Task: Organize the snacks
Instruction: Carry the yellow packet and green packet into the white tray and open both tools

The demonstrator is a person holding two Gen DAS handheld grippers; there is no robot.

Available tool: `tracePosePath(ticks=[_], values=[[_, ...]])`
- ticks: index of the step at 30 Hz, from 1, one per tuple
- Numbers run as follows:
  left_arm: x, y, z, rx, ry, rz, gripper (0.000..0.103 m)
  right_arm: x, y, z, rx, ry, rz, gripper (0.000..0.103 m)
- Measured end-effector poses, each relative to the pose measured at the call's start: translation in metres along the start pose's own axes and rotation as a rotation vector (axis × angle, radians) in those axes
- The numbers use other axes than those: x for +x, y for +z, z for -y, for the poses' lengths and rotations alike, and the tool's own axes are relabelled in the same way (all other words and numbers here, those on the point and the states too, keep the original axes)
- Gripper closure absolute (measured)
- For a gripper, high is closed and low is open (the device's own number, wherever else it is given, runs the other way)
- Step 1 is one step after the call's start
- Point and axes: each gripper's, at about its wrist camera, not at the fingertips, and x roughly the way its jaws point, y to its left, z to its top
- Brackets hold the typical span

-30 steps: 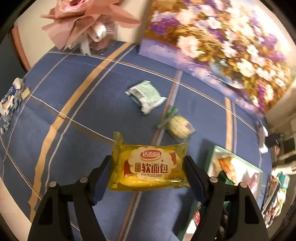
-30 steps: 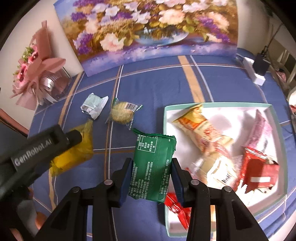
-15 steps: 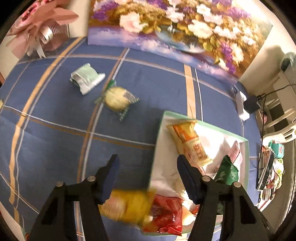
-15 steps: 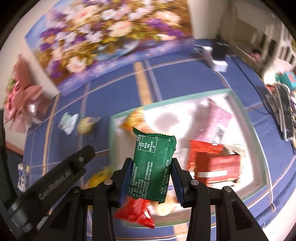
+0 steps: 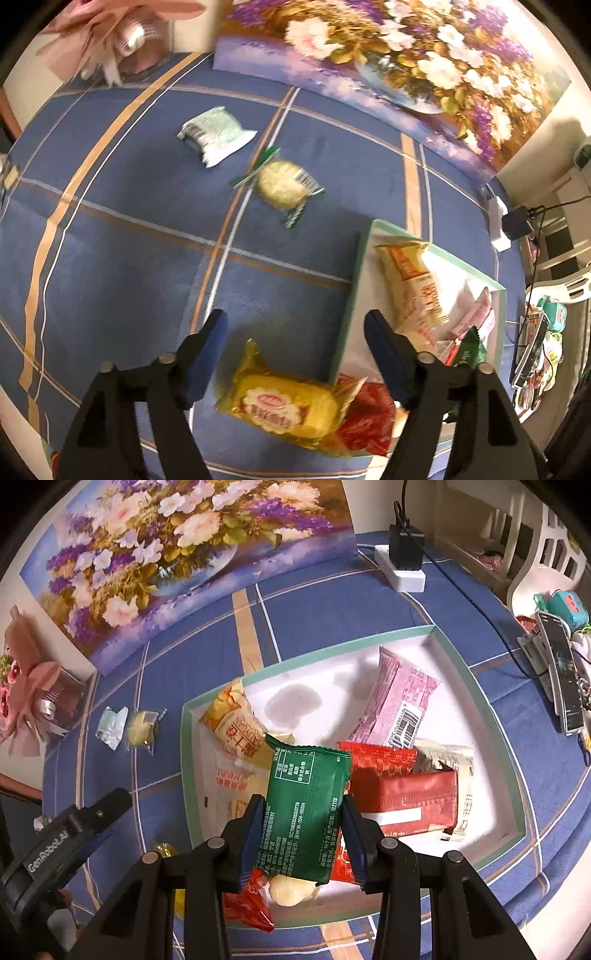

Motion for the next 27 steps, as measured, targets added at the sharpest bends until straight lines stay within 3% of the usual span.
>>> tracePosePath(ticks=[5, 16, 27], values=[[0.005, -0.013, -0.012, -0.027, -0.043, -0.052, 0.015, -0.005, -0.006, 0.002, -0.014, -0.008, 0.008, 0.059], [0.001, -0.039, -0.019, 0.008, -0.045, -0.051, 0.014, -0.01, -0.025, 0.005, -0.035, -0.026, 0.0, 0.059], [0.022, -0.044, -0.019, 0.019, -0.082, -0.12, 0.014, -0.005, -0.026, 0.003, -0.034, -0.028, -0.018, 0.059]])
